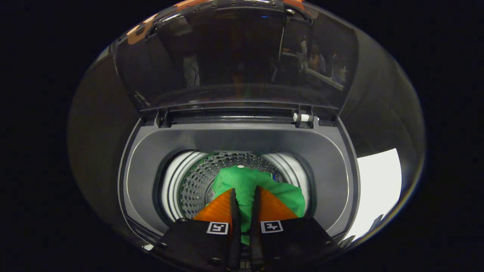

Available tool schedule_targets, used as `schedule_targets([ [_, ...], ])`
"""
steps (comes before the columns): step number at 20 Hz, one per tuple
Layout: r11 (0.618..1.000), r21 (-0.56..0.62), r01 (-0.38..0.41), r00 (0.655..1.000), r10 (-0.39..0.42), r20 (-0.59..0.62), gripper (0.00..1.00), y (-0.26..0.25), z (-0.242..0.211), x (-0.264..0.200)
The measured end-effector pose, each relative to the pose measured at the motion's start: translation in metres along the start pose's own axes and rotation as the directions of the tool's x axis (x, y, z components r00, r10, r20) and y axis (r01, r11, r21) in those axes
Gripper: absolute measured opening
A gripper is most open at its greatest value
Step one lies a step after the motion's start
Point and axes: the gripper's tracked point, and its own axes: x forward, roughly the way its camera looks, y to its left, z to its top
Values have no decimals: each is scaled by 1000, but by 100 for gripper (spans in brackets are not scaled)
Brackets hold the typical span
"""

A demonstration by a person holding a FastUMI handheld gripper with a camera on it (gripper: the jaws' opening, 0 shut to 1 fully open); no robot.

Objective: Put the clothes into the washing machine and then close the washing machine lid.

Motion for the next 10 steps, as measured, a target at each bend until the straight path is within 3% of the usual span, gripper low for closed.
schedule_targets([
  [5, 1000, 21, 2, 997, -1, -71, 23, 11, -17, 16],
  [10, 999, -34, 31, 997, -33, -69, 56, 5, -21, -5],
])
